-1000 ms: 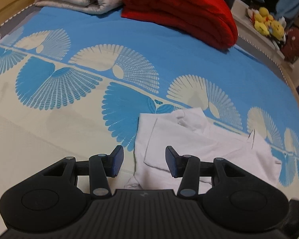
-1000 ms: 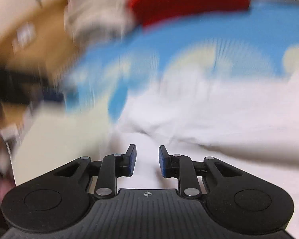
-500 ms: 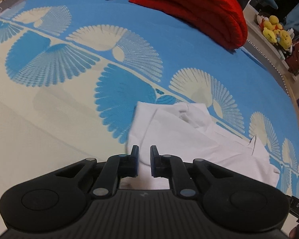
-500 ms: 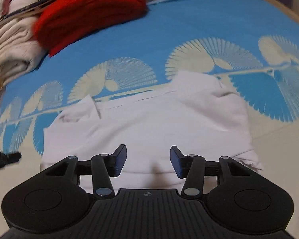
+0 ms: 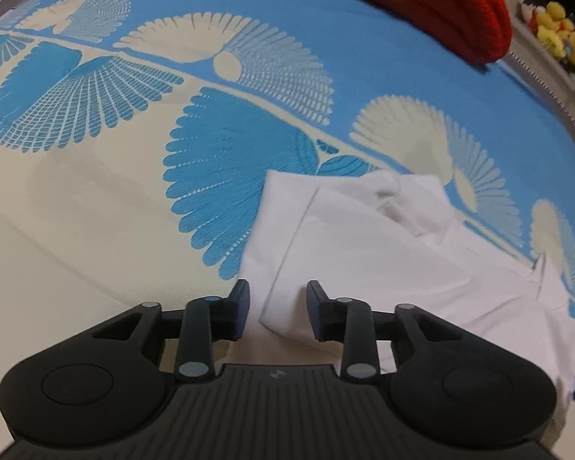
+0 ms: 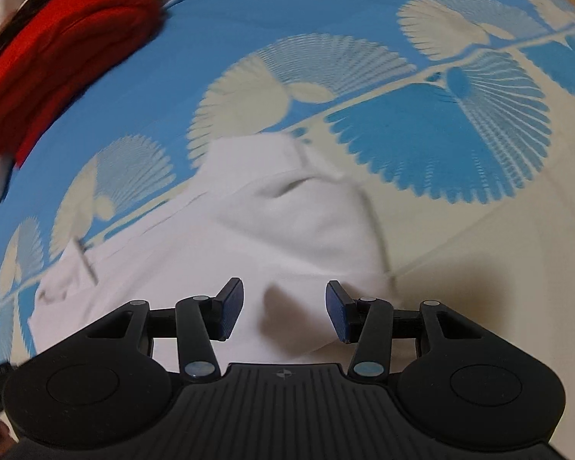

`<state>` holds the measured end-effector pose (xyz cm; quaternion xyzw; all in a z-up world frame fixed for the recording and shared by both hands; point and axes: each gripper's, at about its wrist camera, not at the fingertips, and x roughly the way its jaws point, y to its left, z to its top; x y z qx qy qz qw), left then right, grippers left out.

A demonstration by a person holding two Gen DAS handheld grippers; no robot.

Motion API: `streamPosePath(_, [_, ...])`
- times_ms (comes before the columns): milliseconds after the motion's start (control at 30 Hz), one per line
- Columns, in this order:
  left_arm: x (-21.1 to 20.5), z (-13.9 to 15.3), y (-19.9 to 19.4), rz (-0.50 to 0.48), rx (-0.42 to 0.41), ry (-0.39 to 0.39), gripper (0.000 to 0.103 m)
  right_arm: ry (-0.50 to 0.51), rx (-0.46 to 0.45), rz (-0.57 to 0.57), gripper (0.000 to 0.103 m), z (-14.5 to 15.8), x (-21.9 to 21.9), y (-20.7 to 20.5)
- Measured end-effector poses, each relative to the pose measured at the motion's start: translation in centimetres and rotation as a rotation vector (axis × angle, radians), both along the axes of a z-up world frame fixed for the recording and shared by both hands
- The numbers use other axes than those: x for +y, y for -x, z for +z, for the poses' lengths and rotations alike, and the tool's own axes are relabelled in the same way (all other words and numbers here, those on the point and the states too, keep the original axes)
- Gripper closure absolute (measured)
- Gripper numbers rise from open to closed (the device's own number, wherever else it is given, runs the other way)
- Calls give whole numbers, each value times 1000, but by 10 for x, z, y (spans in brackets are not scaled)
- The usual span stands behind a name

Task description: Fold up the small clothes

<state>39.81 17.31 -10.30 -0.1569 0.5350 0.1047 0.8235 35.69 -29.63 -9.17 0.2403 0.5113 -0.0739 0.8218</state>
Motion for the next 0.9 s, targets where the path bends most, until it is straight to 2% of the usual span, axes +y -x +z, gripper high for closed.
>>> streamPosePath(100, [-4,-5,-1,-27,12,-7,71,1,-2,-45,53,1,-11,-1])
streamPosePath(133, [-6,-4,-1,-46,9,-4,83,1,-1,-66,53,0,-15,0])
streamPosePath(200, [-14,1,0,-88,-2,-64,95,-1,2,-105,53,0,-22,-1])
streamPosePath(233, [-17,6,1,-111,-11,-103,97,-3,1,-120,53,0,-24,-1])
streamPosePath(367, [-21,35,8,-133,-87,-113,99,1,-11,-170,53,2,-29,0])
streamPosePath(500, [-13,78,23,-93,-189,-83,99,1,-20,-202,53,4,-31,3])
streamPosePath(567, [-12,94,32,-72,-214,-136,99,0,-19,-226,53,3,-34,4])
streamPosePath(633, [-8,91,37,-45,-165,-179,99,1,-11,-247,53,1,-38,4])
streamPosePath(700, [-3,76,36,-48,-89,-155,99,-7,0,-276,53,-3,-42,4])
streamPosePath(800, [0,70,32,-34,-90,-172,98,-41,-3,-304,53,-6,-47,4])
streamPosePath(900, [-4,70,27,-51,-111,-161,96,-131,-30,-322,53,-9,-52,0])
